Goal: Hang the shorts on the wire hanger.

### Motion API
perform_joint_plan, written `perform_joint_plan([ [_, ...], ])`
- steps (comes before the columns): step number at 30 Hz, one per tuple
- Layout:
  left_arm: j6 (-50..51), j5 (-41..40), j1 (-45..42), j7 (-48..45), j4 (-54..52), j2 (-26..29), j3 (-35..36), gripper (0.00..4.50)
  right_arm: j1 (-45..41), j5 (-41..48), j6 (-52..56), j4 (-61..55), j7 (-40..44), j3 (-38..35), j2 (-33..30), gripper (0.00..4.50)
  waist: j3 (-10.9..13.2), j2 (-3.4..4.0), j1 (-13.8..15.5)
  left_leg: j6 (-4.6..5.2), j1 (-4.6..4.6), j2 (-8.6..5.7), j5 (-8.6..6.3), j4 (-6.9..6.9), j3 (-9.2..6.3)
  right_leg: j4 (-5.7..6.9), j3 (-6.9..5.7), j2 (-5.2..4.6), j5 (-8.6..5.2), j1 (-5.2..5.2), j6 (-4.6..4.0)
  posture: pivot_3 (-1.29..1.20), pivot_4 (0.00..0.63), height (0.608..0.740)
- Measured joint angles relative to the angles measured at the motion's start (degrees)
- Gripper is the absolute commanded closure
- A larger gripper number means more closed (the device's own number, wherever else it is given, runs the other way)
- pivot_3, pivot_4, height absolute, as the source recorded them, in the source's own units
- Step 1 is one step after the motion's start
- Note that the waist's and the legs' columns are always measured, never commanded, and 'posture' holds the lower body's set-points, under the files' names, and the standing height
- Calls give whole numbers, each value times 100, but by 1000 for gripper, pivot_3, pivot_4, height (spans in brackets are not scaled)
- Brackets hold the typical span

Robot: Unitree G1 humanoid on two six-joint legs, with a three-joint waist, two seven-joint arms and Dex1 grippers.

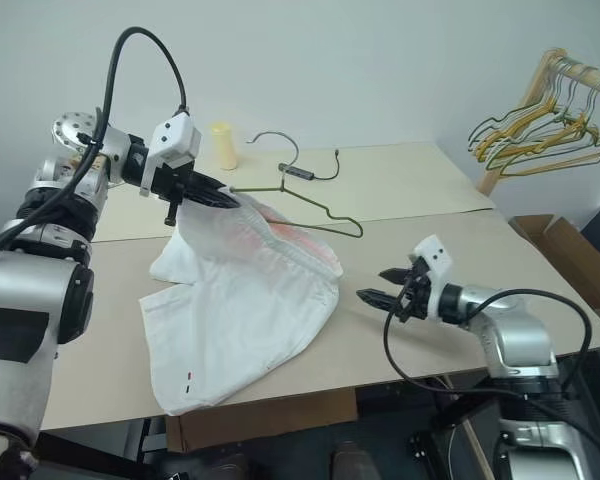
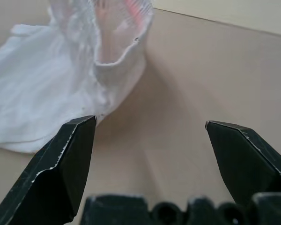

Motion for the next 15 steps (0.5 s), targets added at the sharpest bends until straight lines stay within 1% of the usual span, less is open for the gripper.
perform_joint_plan([
  [4, 4, 12, 2, 5, -1, -13, 56, 4445, 47, 168, 213, -78, -323, 196, 562, 177, 0, 0, -8, 0, -2, 0, 0, -1, 0, -1, 0, 0, -1, -1, 2, -64, 0, 740],
  [6, 6, 13, 5, 12, -1, -17, 94, 4445, 36, 234, 224, -65, -452, 197, 817, 540, 0, 0, -6, 1, -4, 0, -1, 0, -1, -2, -1, 0, -2, -1, 3, -61, 0, 740],
  [8, 6, 15, 22, 15, -2, -15, 146, 4445, -15, 281, 252, 19, -512, 202, 923, 1055, 0, 0, -3, 1, -4, -1, -1, 0, -1, -2, -1, -1, -2, 0, 3, -57, 0, 740],
  [9, 7, 18, 38, 17, -2, -13, 162, 4445, -63, 287, 283, 70, -539, 220, 930, 1434, 0, 0, 1, 1, -4, -1, -1, 1, -1, -1, -2, -1, -2, 0, 3, -54, 0, 740],
  [10, 8, 22, 47, 17, -2, -15, 167, 4445, -97, 286, 293, 109, -552, 245, 930, 1959, 0, 0, 4, 1, -4, 0, -1, 1, -2, -1, -4, 0, -1, 0, 3, -52, 0, 740],
  [11, 9, 27, 57, 18, -2, -14, 170, 4445, -118, 284, 293, 138, -556, 277, 931, 2017, 0, 0, 4, 1, -4, 0, -1, 1, -3, -1, -4, 0, -2, 0, 3, -48, 0, 740],
  [12, 13, 34, 66, 17, -2, -14, 172, 4445, -123, 282, 293, 172, -558, 342, 932, 2310, 0, 0, 3, 1, -4, 0, -1, 0, -4, -1, -4, 0, -2, 0, 3, -48, 0, 740],
  [13, 18, 34, 69, 11, -5, -14, 173, 4445, -124, 281, 293, 224, -557, 374, 932, 2704, 0, 0, 1, 1, -4, 0, -1, 0, -4, -1, -4, 0, -2, 0, 3, -43, 0, 740],
  [14, 20, 34, 70, 7, -6, -13, 174, 4445, -123, 277, 293, 269, -558, 383, 931, 2825, 0, 0, 1, 1, -4, -1, -1, 0, -3, -2, -4, 0, -2, 0, 3, -41, 0, 740],
  [15, 23, 34, 72, -2, -7, -6, 178, 4445, -123, 273, 293, 319, -557, 393, 920, 3230, 0, 0, 2, 1, -4, -1, -1, 0, -3, -2, -4, 0, -2, 0, 3, -41, 0, 740],
])
